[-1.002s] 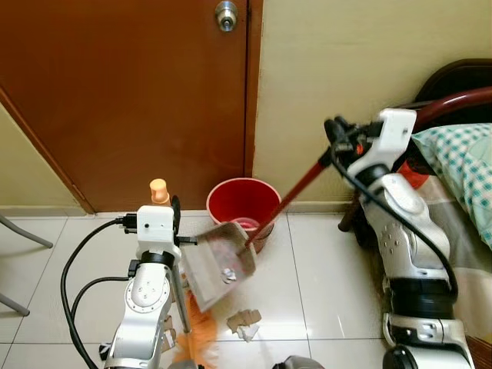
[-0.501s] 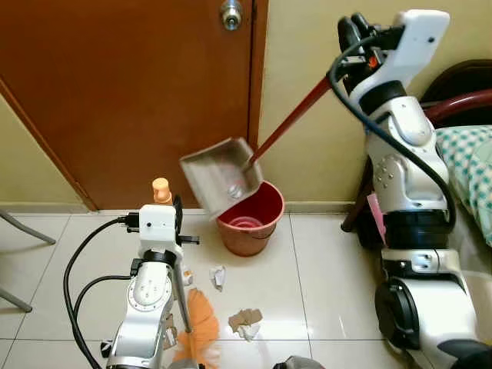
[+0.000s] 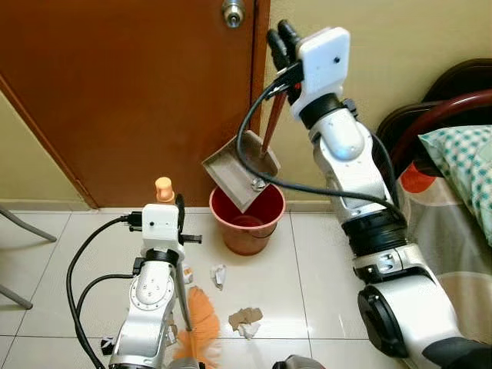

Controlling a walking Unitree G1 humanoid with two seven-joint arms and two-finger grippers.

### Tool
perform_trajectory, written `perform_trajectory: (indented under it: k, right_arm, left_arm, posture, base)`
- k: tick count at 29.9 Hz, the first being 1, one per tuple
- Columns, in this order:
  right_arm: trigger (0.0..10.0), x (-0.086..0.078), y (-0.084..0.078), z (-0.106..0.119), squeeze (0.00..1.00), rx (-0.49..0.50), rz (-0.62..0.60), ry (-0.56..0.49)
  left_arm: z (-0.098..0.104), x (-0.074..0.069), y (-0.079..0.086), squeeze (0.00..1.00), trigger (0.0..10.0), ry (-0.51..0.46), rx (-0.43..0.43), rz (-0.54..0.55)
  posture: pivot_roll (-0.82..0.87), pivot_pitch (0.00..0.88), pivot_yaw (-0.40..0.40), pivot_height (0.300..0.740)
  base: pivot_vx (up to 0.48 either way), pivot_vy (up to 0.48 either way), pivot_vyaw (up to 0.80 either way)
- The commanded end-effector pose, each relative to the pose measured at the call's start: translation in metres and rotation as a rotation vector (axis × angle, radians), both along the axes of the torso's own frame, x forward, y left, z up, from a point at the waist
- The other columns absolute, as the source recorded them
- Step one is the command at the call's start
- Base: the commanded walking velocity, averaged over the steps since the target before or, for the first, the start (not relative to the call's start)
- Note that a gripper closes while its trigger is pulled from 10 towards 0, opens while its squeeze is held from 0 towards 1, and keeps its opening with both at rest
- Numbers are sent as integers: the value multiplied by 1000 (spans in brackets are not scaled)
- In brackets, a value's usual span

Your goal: Sweep floor

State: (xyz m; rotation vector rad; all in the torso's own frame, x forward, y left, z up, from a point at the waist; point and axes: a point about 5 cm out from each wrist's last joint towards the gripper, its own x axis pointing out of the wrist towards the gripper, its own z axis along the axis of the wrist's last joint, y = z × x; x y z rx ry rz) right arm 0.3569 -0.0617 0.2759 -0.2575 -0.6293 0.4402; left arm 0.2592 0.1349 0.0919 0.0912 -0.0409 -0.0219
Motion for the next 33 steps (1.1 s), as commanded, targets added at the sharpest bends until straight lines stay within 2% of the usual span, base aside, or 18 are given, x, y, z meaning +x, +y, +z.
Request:
perform_trajectory:
  k: [1, 6, 9, 10, 13, 20, 21, 33]
  right_arm:
    - [10000, -11, 17, 2, 0, -50, 71, -88]
    - [10000, -21, 33, -18, 0, -131, 160, -82]
    - [10000, -37, 43, -46, 0, -230, 241, -69]
    - [10000, -37, 43, -46, 0, -230, 241, -69]
    - [10000, -42, 40, -60, 0, -245, 253, -36]
    - [10000, -45, 34, -71, 0, -265, 250, -14]
    - [10000, -46, 29, -77, 0, -279, 243, -2]
    - [10000, -50, 14, -92, 0, -363, 203, 22]
  left_arm:
    - [0, 1, -2, 0, 10000, -2, -5, -1]
    - [1, 2, -3, 0, 10000, -3, -7, -3]
    - [0, 2, -3, 0, 10000, 2, -8, -3]
    - [0, 2, -3, 0, 10000, 2, -8, -3]
    - [-1, 1, -3, 0, 10000, 4, -8, -5]
    - [-1, 2, -4, 0, 10000, 3, -9, -10]
    - [-1, 2, -5, 0, 10000, 3, -9, -11]
    - [-1, 3, -3, 0, 10000, 3, -7, -9]
  posture:
    - [-36, 27, -9, 740]
    - [-34, 28, -11, 740]
    - [-34, 28, -11, 740]
    - [-34, 28, -11, 740]
    - [-34, 28, -11, 740]
    - [-42, 31, -10, 740]
    - [-42, 31, -10, 740]
    - [-43, 27, -7, 740]
  base:
    - [0, 0, 0]
    - [0, 0, 0]
    - [0, 0, 0]
    - [0, 0, 0]
    - [0, 0, 0]
    - [0, 0, 0]
    - [0, 0, 0]
    - [0, 0, 0]
